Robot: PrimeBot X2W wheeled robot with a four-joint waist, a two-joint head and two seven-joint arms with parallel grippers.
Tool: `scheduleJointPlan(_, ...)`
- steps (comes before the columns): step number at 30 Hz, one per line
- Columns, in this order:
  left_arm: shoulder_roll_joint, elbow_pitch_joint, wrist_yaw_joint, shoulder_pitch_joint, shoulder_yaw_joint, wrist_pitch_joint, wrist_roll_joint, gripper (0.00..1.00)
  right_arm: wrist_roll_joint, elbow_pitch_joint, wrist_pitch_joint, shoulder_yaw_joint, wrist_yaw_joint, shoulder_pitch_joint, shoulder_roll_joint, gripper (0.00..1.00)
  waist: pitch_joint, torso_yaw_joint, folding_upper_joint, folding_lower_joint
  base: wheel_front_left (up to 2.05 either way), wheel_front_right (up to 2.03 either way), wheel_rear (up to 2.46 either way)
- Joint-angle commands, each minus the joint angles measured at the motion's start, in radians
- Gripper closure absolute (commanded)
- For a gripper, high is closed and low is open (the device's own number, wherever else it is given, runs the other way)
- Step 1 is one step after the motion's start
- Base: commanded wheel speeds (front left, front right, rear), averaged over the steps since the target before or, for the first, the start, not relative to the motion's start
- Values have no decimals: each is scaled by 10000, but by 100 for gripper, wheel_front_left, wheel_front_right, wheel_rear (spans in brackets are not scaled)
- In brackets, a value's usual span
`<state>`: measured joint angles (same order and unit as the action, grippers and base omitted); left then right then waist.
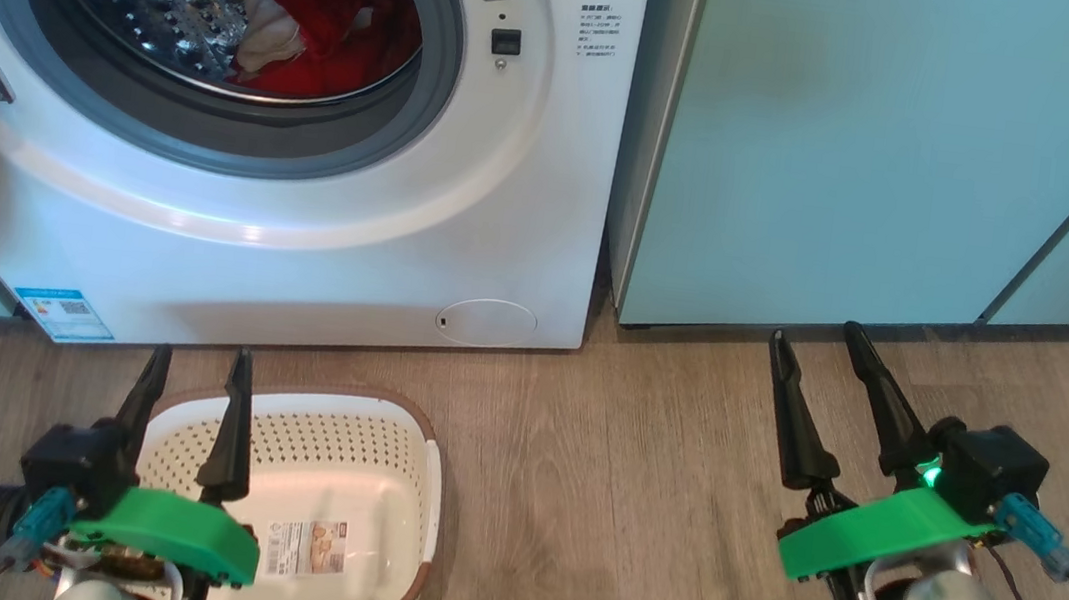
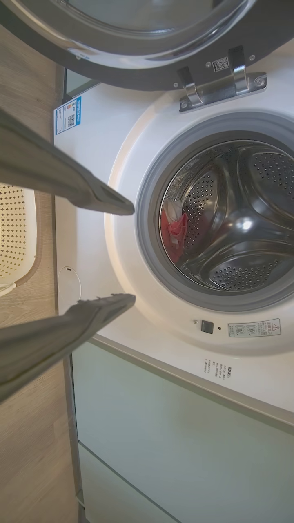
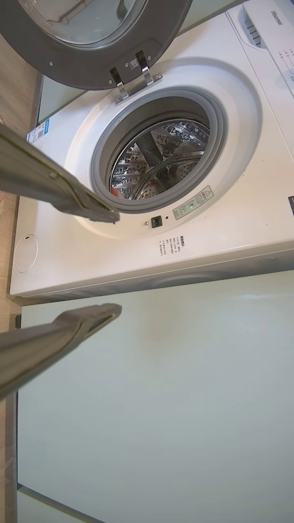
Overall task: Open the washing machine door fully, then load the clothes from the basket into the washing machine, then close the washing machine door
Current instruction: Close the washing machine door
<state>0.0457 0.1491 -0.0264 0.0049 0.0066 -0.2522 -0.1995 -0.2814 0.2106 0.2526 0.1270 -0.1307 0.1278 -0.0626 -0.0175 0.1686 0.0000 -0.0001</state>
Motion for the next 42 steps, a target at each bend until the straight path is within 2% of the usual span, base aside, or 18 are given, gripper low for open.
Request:
scheduleJointPlan(1, 46, -320, 36, -266, 316, -95, -39, 0, -3, -322, 92, 225, 0, 171, 79, 0, -7, -5, 0, 1, 0, 0, 0)
scheduleJointPlan(13, 45, 40, 89, -361, 360, -95, -260, 0, 30, -344, 92, 185, 0, 164, 82, 0, -43, -48, 0, 1, -30, 30, 0)
scheduleJointPlan(31, 45, -156, 135, -404, 388, -95, -79, 0, 56, -333, 92, 138, 0, 113, 88, 0, -84, -248, 0, 1, -180, 180, 0)
scheduleJointPlan(42, 45, -175, 193, -367, 406, -95, -65, 0, 33, -298, 92, 158, 0, 124, 96, 0, -81, -304, 0, 1, -76, 76, 0)
